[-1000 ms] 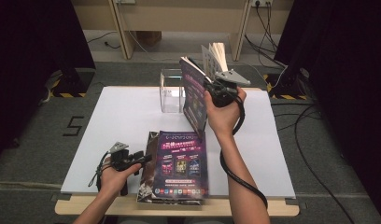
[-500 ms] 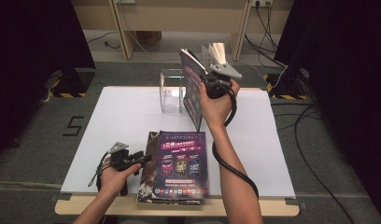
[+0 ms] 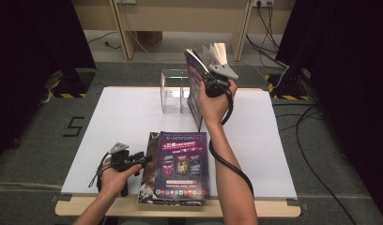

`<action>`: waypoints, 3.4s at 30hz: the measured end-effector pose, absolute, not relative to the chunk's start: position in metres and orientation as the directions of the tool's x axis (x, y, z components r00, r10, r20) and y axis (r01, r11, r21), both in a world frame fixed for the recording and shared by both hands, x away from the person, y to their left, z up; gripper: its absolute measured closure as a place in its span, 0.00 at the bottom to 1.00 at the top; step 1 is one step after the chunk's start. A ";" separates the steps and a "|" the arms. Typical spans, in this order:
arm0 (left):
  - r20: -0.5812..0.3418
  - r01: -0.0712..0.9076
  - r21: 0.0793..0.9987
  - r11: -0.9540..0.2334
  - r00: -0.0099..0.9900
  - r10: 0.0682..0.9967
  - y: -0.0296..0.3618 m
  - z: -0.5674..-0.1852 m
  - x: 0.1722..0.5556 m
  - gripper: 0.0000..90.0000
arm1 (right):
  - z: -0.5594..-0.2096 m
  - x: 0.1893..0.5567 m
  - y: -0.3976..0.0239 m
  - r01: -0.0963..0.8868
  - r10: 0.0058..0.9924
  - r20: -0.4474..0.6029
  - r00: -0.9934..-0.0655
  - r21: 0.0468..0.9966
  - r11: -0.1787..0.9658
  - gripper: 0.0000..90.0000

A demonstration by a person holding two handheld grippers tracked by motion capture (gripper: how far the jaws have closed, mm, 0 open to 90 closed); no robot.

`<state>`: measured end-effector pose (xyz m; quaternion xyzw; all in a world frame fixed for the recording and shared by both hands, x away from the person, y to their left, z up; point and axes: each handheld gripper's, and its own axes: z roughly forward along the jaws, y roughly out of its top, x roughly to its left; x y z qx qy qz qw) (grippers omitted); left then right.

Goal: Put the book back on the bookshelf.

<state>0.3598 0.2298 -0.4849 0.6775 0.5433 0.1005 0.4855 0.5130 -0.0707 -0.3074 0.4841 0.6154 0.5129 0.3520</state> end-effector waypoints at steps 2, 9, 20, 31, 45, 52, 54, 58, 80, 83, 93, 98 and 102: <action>-0.389 0.638 0.767 0.060 0.389 0.835 0.230 -0.485 0.360 0.56 | -0.308 0.513 -0.072 0.231 0.959 0.063 -0.277 0.973 0.003 0.94; -0.388 0.641 0.766 0.056 0.391 0.835 0.229 -0.485 0.359 0.56 | -0.312 0.505 -0.071 0.239 0.962 0.026 -0.273 0.970 0.042 0.91; -0.388 0.640 0.767 0.057 0.390 0.835 0.228 -0.485 0.358 0.56 | -0.306 0.498 -0.076 0.277 0.961 0.030 -0.274 0.960 0.049 0.88; -0.387 0.638 0.768 0.056 0.392 0.835 0.228 -0.485 0.358 0.56 | -0.299 0.504 -0.081 0.314 0.954 0.080 -0.288 0.949 0.015 0.83; -0.385 0.640 0.767 0.055 0.389 0.837 0.229 -0.486 0.359 0.56 | -0.299 0.511 -0.078 0.351 0.965 0.066 -0.252 0.936 0.028 0.92; -0.383 0.639 0.767 0.054 0.389 0.838 0.228 -0.486 0.359 0.56 | -0.301 0.510 -0.077 0.333 0.964 0.058 -0.259 0.942 0.033 0.94; -0.383 0.640 0.767 0.053 0.390 0.838 0.229 -0.486 0.359 0.56 | -0.301 0.509 -0.076 0.325 0.962 0.055 -0.267 0.945 0.036 0.94; -0.380 0.638 0.769 0.052 0.390 0.839 0.229 -0.485 0.359 0.56 | -0.301 0.509 -0.074 0.308 0.961 0.060 -0.270 0.951 0.027 0.94; -0.388 0.639 0.767 0.060 0.387 0.837 0.231 -0.485 0.360 0.56 | -0.307 0.539 -0.060 0.225 0.975 0.041 -0.217 0.974 0.010 0.94; -0.387 0.639 0.767 0.058 0.388 0.836 0.231 -0.485 0.360 0.56 | -0.313 0.543 -0.058 0.226 0.977 0.034 -0.210 0.974 0.015 0.94; -0.384 0.636 0.770 0.054 0.394 0.835 0.231 -0.485 0.359 0.56 | -0.314 0.537 -0.056 0.235 0.977 0.028 -0.211 0.972 0.023 0.89; -0.386 0.635 0.770 0.058 0.391 0.836 0.231 -0.484 0.359 0.56 | -0.310 0.534 -0.058 0.267 0.973 0.032 -0.229 0.963 0.031 0.84; -0.386 0.635 0.770 0.059 0.392 0.835 0.231 -0.485 0.359 0.56 | -0.307 0.534 -0.062 0.283 0.971 0.054 -0.234 0.959 0.015 0.83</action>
